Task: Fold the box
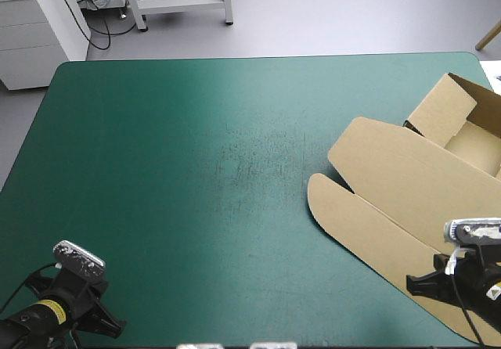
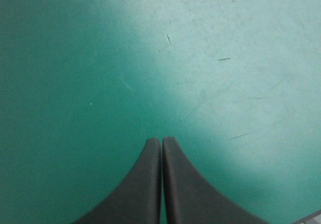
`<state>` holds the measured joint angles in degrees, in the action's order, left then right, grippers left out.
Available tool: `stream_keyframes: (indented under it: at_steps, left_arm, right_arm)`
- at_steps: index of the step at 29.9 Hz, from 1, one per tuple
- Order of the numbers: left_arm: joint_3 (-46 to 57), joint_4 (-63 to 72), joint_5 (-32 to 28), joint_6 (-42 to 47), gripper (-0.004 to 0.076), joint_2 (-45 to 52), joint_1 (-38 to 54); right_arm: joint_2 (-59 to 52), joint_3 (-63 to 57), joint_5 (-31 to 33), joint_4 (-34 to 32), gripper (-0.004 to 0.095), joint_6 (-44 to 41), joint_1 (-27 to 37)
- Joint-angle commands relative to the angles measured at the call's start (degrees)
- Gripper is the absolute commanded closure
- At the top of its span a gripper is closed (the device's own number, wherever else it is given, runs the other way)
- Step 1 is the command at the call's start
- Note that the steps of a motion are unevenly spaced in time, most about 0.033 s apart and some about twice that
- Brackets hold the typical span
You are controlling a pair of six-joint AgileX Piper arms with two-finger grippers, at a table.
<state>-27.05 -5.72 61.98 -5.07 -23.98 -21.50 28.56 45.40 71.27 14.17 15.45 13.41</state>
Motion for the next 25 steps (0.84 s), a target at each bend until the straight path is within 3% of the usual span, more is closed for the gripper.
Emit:
stream_keyframes:
  at_steps: [1, 14, 25]
  left_arm:
    - [-1.53, 0.07, -2.46, 0.62, 0.0734, -0.47, -0.06]
    - [-1.53, 0.07, -2.46, 0.62, 0.0734, -0.47, -0.06]
    - [-1.53, 0.07, -2.46, 0.62, 0.0734, -0.47, -0.06]
  right_arm:
    - [-3.72, -2.42, -2.75, 1.44, 0.0915, 1.15, -0.2]
    - [-15.38, -9.14, -2.89, 3.66, 0.0918, 5.61, -0.2]
    - [-18.23, -10.54, -8.0, 3.52, 0.0927, 5.42, -0.2]
